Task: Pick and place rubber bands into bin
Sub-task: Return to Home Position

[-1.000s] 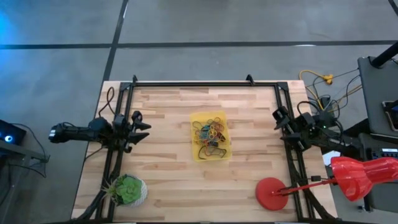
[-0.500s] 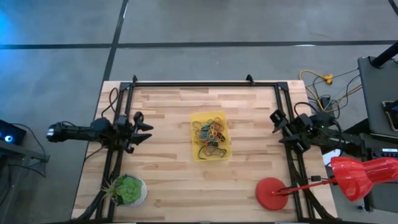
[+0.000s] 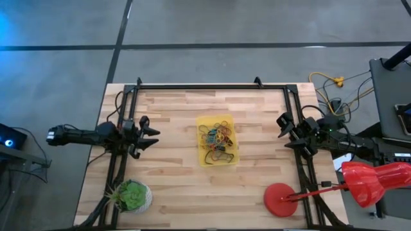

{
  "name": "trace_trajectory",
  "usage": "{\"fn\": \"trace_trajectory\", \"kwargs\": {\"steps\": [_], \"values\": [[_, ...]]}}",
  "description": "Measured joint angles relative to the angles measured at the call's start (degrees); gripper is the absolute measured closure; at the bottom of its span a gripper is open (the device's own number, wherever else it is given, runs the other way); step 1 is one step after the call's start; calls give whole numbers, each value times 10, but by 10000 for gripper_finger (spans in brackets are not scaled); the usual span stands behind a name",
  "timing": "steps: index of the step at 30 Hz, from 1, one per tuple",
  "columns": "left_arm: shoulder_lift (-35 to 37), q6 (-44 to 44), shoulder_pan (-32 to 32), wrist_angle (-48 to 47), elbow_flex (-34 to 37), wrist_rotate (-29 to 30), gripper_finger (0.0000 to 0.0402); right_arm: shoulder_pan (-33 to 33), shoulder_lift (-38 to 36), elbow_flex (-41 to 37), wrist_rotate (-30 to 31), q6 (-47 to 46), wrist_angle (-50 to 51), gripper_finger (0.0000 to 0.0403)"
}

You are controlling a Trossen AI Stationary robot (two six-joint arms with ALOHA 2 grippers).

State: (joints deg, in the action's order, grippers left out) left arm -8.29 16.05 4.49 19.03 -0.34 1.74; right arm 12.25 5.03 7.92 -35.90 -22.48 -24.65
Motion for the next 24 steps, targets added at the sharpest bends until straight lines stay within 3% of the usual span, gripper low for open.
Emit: {"fn": "trace_trajectory", "kwargs": {"steps": [24], "values": [[-17, 0, 0, -1, 0, 0, 249, 0, 1, 0, 0, 0, 3, 236]]}}
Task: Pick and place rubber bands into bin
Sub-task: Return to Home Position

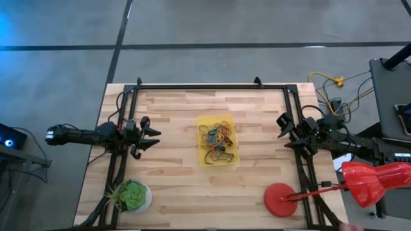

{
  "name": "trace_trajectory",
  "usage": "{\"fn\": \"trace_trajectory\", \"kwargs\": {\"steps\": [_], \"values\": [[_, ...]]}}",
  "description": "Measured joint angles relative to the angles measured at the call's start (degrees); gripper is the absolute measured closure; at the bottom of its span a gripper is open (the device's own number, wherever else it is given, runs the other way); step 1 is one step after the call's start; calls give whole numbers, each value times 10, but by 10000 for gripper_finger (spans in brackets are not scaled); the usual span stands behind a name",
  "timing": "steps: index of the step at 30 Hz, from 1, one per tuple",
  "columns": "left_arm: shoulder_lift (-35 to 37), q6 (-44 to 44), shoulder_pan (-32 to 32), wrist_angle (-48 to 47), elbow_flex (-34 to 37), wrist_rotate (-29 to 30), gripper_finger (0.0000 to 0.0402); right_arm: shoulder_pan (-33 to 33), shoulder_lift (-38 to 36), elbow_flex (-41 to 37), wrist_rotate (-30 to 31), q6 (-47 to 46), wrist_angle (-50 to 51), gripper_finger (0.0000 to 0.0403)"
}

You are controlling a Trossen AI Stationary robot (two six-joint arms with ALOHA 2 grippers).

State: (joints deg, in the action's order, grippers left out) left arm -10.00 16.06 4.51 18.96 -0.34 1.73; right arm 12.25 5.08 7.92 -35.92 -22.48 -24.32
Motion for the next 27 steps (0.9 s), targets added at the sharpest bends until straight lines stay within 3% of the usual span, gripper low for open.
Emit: {"fn": "trace_trajectory", "kwargs": {"steps": [27], "values": [[0, 0, 0, 0, 0, 0, 249, 0, 0, 0, 0, 0, 0, 238]]}}
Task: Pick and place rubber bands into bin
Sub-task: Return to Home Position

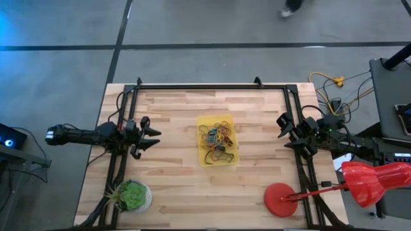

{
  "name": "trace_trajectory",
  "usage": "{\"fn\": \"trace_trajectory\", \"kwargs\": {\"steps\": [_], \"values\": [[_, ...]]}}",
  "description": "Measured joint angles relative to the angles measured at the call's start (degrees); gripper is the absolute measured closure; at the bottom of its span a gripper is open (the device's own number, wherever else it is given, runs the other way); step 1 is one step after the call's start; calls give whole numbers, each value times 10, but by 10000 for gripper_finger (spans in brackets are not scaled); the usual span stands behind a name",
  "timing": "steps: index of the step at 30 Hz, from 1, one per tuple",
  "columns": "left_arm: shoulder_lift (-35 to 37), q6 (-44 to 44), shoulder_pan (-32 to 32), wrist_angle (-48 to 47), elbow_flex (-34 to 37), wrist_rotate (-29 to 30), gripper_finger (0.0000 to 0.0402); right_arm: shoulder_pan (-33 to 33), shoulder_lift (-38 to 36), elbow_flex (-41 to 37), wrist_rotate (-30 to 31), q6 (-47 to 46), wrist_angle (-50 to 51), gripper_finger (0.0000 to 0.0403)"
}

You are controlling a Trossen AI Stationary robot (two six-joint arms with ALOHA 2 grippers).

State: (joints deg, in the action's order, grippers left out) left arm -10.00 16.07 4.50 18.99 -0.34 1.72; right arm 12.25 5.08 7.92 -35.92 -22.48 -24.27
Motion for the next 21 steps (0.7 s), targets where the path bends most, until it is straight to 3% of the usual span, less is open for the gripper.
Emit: {"fn": "trace_trajectory", "kwargs": {"steps": [21], "values": [[0, 0, 0, 0, 0, 0, 249, 0, 0, 0, 0, 0, 0, 234]]}}
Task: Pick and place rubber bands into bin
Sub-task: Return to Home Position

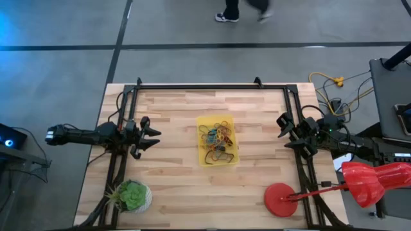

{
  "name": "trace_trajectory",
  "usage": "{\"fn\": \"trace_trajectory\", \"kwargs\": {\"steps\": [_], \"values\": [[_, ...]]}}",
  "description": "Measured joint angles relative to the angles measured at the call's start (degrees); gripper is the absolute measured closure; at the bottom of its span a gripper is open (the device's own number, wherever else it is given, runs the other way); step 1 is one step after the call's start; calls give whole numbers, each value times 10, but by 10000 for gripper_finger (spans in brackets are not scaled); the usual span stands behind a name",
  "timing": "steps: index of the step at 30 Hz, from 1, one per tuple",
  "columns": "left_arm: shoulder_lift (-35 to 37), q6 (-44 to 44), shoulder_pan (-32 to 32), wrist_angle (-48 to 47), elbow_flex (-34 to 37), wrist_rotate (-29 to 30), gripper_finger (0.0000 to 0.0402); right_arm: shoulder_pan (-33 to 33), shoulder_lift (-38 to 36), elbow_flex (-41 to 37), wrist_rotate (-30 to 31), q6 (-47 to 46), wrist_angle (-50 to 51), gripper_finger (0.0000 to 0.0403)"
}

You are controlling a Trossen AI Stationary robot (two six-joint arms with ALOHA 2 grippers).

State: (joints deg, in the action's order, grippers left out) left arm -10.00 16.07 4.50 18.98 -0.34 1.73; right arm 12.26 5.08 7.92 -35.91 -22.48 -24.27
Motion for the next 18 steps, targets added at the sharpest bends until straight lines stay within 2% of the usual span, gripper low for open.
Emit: {"fn": "trace_trajectory", "kwargs": {"steps": [18], "values": [[0, 0, 0, 0, 0, 0, 249, 0, 0, 0, 0, 0, 0, 235]]}}
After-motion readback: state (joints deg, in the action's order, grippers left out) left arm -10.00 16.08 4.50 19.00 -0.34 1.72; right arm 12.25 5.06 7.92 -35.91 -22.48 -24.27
